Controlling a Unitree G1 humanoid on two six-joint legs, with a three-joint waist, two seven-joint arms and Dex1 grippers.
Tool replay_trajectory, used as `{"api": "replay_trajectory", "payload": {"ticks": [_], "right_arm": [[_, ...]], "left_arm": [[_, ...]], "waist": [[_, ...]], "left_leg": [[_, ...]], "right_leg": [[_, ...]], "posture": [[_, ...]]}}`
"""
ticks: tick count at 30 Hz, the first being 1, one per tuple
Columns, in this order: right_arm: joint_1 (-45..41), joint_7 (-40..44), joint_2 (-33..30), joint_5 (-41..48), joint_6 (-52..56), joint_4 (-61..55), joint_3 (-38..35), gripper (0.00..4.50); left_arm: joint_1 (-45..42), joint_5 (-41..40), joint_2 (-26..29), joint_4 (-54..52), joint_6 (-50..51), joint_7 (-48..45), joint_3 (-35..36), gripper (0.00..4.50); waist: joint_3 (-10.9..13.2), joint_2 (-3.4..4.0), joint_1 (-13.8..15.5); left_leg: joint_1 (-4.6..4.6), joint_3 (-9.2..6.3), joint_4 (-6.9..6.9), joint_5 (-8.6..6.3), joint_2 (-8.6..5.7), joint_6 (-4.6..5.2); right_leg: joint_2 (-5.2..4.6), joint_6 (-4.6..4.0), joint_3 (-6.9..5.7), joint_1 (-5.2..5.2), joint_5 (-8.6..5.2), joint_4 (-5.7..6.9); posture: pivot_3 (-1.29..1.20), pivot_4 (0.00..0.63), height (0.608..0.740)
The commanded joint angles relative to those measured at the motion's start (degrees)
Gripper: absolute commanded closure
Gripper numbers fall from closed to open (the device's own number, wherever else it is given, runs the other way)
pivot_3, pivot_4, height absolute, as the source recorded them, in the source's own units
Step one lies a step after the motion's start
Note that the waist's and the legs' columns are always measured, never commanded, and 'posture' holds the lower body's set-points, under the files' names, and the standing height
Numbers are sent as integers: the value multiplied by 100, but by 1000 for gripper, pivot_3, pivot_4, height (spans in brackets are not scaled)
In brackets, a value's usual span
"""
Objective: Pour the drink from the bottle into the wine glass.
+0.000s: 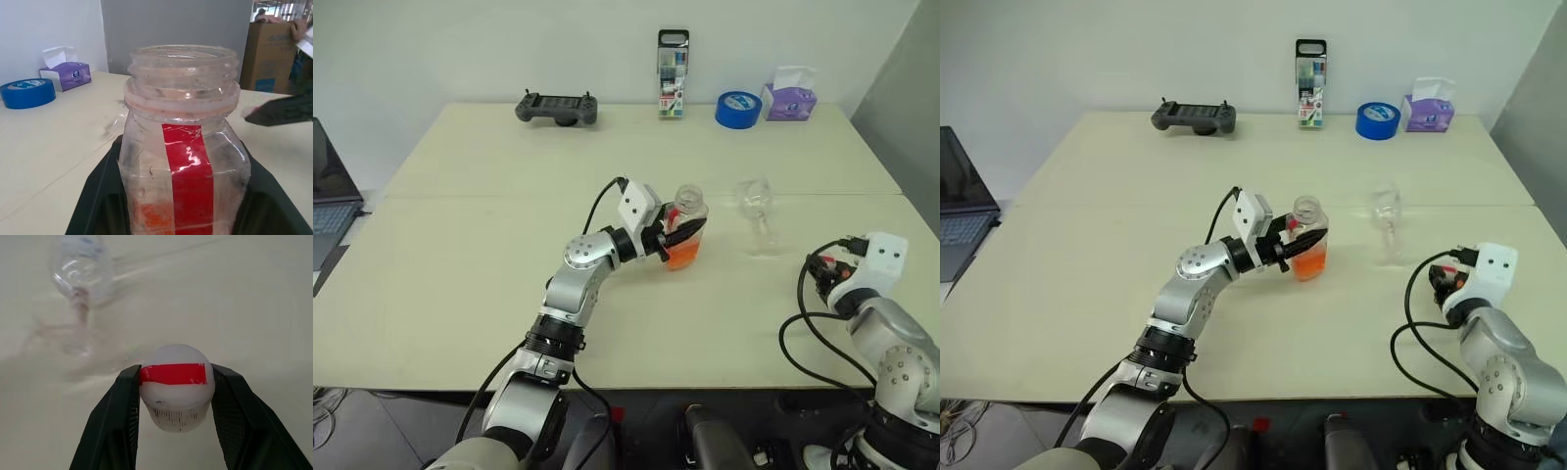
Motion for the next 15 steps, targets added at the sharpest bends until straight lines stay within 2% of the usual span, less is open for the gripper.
{"api": "replay_trajectory", "payload": {"ticks": [1, 9, 15], "right_arm": [[108, -11, 102, -110, -402, 165, 163, 2764], [138, -26, -2, -258, -510, 396, 608, 29], [85, 145, -572, -333, -202, -246, 876, 0]], "left_arm": [[-312, -28, 113, -7, -102, 160, 261, 2676], [-564, 72, 328, 571, -280, 345, 480, 2676], [-829, 43, 471, 1081, -361, 616, 755, 2676]], "waist": [[0, 0, -7], [-2, 3, 24], [-1, 4, 61]], "left_leg": [[4, 0, 2, 0, -1, 0], [-1, 7, -3, 0, 3, 1], [-7, 9, 8, 0, -3, 1]], "right_leg": [[9, 1, -3, 5, -1, 0], [21, -2, -15, 3, 0, 0], [0, 0, -13, 5, -1, -3]], "posture": [[0, 150, 740], [0, 150, 740], [0, 150, 740]]}}
